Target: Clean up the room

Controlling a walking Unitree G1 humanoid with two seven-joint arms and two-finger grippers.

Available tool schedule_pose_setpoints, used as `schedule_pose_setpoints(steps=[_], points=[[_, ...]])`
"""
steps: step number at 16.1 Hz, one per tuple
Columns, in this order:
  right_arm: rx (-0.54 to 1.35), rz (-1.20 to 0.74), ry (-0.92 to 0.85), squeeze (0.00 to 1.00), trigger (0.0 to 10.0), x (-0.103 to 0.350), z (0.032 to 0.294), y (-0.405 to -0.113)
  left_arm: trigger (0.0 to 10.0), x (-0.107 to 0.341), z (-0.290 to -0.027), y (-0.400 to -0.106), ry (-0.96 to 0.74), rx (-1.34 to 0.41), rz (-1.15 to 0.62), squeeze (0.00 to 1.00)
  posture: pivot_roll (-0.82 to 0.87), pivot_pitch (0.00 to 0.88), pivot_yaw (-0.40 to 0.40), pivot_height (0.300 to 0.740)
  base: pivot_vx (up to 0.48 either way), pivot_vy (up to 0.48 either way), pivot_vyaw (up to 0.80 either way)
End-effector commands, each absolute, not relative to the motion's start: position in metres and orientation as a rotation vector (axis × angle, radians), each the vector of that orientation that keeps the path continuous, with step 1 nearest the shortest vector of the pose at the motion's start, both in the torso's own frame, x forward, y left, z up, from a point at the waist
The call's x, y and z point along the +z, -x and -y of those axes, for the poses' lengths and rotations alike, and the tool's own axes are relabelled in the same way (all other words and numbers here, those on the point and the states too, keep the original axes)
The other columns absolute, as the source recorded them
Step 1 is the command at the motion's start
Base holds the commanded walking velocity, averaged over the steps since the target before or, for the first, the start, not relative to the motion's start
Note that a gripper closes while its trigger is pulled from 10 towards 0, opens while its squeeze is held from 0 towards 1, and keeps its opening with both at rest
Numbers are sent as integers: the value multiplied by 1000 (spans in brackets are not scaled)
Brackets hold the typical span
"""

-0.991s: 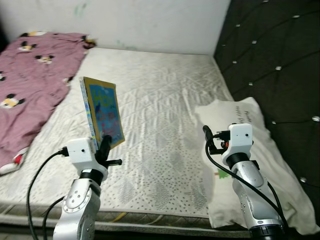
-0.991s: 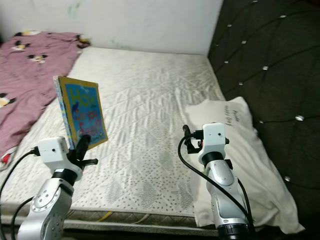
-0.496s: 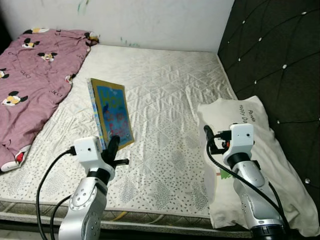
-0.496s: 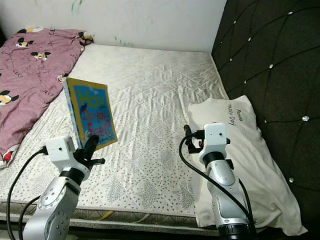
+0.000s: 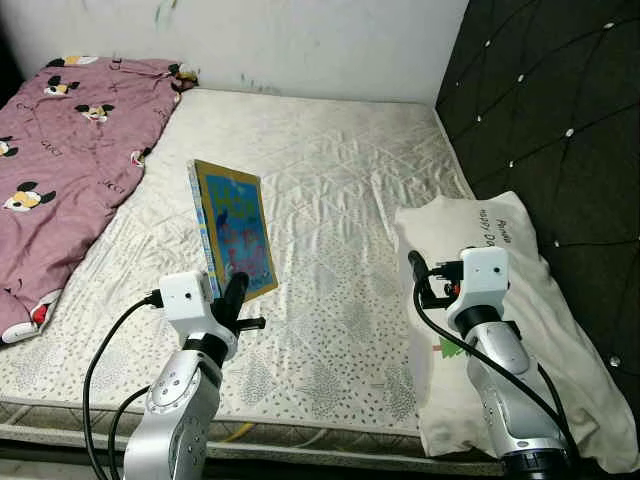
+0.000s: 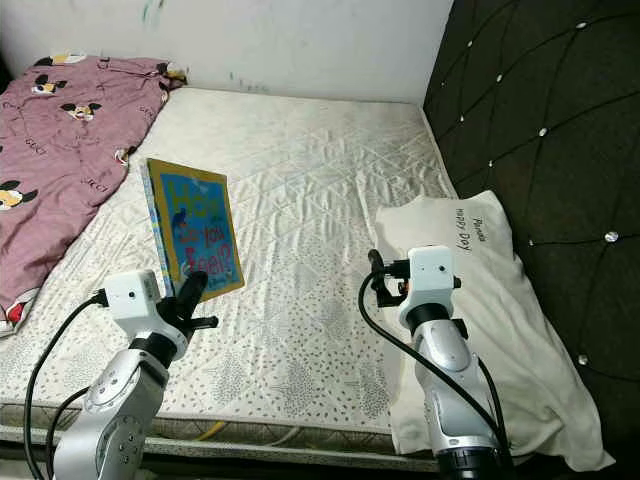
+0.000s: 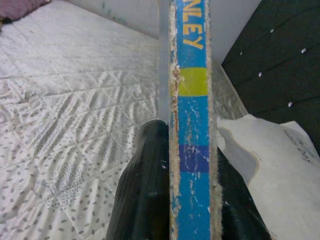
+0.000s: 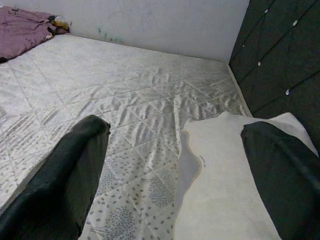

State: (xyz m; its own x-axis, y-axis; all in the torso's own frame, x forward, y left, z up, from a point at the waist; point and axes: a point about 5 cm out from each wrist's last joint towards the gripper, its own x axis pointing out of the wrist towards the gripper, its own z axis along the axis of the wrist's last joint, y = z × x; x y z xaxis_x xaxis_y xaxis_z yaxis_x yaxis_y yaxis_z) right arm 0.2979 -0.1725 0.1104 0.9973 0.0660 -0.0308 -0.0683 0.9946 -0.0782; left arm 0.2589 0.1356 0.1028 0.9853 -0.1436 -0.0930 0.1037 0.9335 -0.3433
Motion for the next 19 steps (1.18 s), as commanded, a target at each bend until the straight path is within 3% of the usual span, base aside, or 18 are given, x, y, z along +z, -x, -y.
schedule_pose_setpoints(steps=[1,8,19], points=[[61,-28,72,0,10000,112,174,-300,10000,106,-131,-262,334,-146,-111,0,-62,60,-48,740,0,0,0],[91,-24,49,0,10000,113,168,-300,10000,107,-129,-262,325,-155,-116,0,-60,64,-49,740,0,0,0],[124,-40,42,0,10000,111,163,-296,10000,108,-130,-260,344,-144,-115,0,-64,100,-58,605,0,0,0]])
